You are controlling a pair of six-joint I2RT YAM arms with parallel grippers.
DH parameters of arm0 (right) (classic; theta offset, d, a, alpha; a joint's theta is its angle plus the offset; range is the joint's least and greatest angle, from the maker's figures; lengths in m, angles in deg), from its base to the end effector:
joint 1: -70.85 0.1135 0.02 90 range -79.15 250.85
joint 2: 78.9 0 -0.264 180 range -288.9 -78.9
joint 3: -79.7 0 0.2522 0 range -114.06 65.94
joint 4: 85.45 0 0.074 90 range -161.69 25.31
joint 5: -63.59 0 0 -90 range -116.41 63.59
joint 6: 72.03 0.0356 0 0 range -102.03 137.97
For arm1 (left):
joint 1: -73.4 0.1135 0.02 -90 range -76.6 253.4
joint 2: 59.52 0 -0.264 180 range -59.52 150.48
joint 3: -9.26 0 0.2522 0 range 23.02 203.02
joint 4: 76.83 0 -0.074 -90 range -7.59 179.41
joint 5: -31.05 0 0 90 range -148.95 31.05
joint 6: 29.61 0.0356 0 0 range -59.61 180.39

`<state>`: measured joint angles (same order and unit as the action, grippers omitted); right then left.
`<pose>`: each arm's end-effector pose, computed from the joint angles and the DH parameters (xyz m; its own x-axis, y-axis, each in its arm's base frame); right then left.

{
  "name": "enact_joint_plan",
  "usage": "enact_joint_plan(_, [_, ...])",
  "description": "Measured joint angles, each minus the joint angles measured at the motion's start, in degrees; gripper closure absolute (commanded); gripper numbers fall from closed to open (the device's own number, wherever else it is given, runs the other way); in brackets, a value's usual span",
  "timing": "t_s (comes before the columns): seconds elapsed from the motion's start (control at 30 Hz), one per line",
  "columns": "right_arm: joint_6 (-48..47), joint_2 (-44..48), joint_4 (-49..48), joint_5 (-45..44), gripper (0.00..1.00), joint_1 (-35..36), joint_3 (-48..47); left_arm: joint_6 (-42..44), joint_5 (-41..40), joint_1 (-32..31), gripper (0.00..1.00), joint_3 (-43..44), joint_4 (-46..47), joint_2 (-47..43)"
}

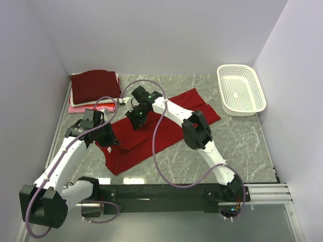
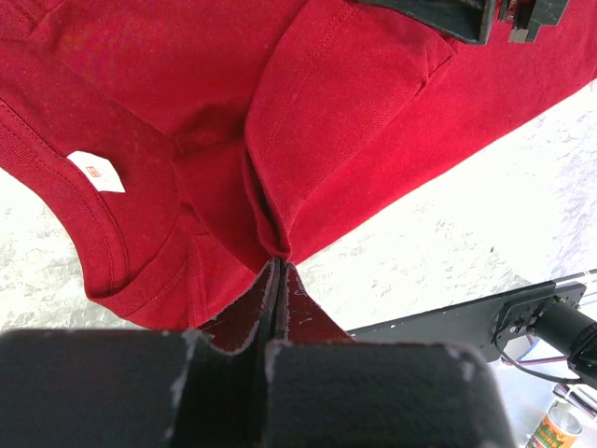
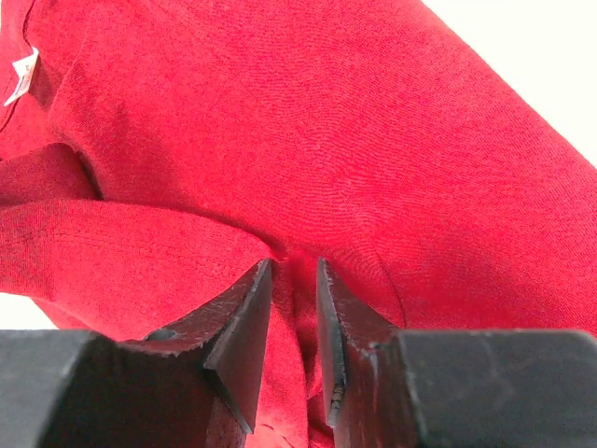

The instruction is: Fold and stack the t-shirts

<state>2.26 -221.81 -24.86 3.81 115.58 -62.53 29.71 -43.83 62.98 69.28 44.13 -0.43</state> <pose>0.3661 0.3879 0.1779 -0.3885 -0.7142 -0.5822 -0.9195 0.2599 0.2947 0.1889 -0.0442 0.2521 -0.8764 -0.3397 -0.3413 -0.1594 0.8735 -0.4600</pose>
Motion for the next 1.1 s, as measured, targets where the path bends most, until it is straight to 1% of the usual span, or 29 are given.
enact_joint_plan(0.13, [-0.1, 0.0, 0.0, 0.0, 0.71, 0.0, 0.0, 0.0, 0.0, 0.0, 1.0, 0.0, 0.0, 0.0])
enact_joint_plan(0.23, [-0.2, 0.0, 0.3, 0.0, 0.78, 0.0, 0.0, 0.0, 0.0, 0.0, 1.0, 0.0, 0.0, 0.0])
enact_joint_plan(0.27, [-0.3, 0.0, 0.5, 0.1, 0.82, 0.0, 0.0, 0.0, 0.0, 0.0, 1.0, 0.0, 0.0, 0.0])
enact_joint_plan(0.33, [-0.5, -0.3, 0.9, 0.3, 0.86, 0.0, -0.5, 0.0, 0.0, 0.1, 1.0, 0.0, 0.0, 0.0])
enact_joint_plan(0.43, [-0.7, -0.9, 1.4, 0.6, 0.99, 0.0, -1.4, 0.0, 0.0, 0.2, 1.0, 0.0, 0.0, 0.0])
enact_joint_plan(0.8, [-1.1, -0.4, 2.0, 2.3, 1.0, -0.1, -1.5, 0.1, 0.0, 0.6, 1.0, 0.0, 0.0, 0.0])
enact_joint_plan(1.1, [-1.0, 3.5, 1.4, 3.5, 1.0, -0.9, -1.5, 0.3, 0.0, 1.1, 1.0, 0.0, 0.0, 0.0])
